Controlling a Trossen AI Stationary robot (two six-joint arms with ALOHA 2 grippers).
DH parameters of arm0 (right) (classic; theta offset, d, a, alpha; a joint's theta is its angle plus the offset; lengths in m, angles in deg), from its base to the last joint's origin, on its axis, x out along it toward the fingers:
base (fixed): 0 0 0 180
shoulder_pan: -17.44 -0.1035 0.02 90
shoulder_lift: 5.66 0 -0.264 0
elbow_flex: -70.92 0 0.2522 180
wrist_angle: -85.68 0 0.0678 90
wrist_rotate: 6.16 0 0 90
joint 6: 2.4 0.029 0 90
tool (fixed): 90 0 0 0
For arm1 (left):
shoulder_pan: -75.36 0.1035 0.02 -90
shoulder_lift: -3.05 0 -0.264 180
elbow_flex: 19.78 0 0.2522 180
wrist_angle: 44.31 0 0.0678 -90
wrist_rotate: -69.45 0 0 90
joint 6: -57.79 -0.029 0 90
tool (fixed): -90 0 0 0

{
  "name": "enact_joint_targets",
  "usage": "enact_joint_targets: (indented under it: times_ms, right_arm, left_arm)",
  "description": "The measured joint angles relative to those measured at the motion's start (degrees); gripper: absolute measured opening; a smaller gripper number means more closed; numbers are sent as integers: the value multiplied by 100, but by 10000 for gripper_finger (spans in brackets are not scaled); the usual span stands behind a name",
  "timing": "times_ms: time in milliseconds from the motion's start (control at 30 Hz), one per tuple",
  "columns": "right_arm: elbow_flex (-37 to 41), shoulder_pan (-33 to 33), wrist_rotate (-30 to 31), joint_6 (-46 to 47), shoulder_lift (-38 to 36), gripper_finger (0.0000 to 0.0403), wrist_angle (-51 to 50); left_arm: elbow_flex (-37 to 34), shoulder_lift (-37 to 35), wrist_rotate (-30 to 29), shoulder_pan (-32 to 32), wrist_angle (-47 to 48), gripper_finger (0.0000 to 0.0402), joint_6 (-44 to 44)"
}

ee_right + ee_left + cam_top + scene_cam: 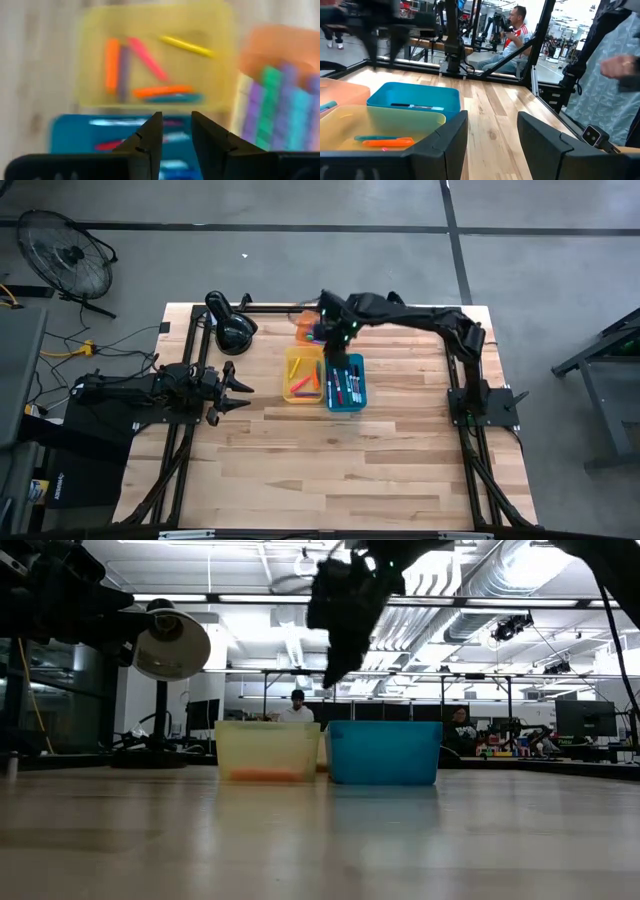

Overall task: Pick & Place Markers
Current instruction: Return to Home Position

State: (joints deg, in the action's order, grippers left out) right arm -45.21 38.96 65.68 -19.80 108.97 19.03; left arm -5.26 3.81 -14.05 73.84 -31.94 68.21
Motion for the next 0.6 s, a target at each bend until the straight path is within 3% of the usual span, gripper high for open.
enact_joint_targets:
  times_ms: [67,167,367,600]
  right_arm:
    - [74,-273,-215,2,-2,87,197]
    - [722,-660,-528,88,-87,83,1296]
    - [2563,-1096,-454,700,-488,74,3060]
    - [4937,-1194,-504,1595,-1462,71,5664]
  left_arm:
    - [-1,0,0,0,0,170,-2]
    - [0,0,-1,1,0,170,-1]
    - [0,2,-17,0,-1,170,-1]
    - [0,2,-8,0,0,170,-2]
